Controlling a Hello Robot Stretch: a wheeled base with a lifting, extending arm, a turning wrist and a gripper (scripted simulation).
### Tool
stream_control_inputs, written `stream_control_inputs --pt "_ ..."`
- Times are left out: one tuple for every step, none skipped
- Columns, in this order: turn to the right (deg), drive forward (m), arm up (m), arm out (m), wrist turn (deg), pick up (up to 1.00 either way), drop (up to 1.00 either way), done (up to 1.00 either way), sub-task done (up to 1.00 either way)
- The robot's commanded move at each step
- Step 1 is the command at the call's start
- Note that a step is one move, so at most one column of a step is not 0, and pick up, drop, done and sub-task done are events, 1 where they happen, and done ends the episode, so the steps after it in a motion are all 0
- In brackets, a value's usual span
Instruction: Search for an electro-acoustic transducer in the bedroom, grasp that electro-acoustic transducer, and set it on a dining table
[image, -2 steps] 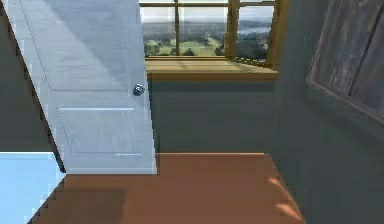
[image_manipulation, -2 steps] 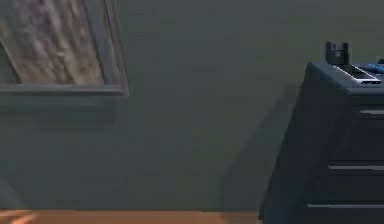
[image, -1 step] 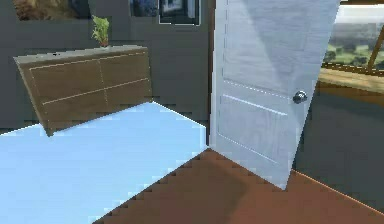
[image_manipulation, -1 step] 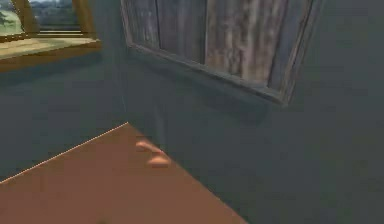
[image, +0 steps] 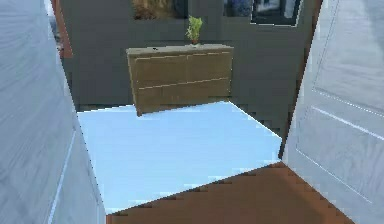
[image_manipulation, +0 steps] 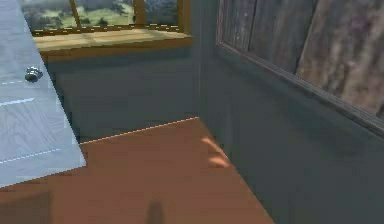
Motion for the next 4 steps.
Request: stream_control_inputs --pt "0.0 0.6 0.0 0.0 0.0 0.0 0.0 0.0 0.0" --pt "-27.0 0.0 0.0 0.0 0.0 0.0 0.0 0.0 0.0" --pt "0.0 0.95 0.0 0.0 0.0 0.0 0.0 0.0 0.0" --pt "-30.0 0.0 0.0 0.0 0.0 0.0 0.0 0.0 0.0"
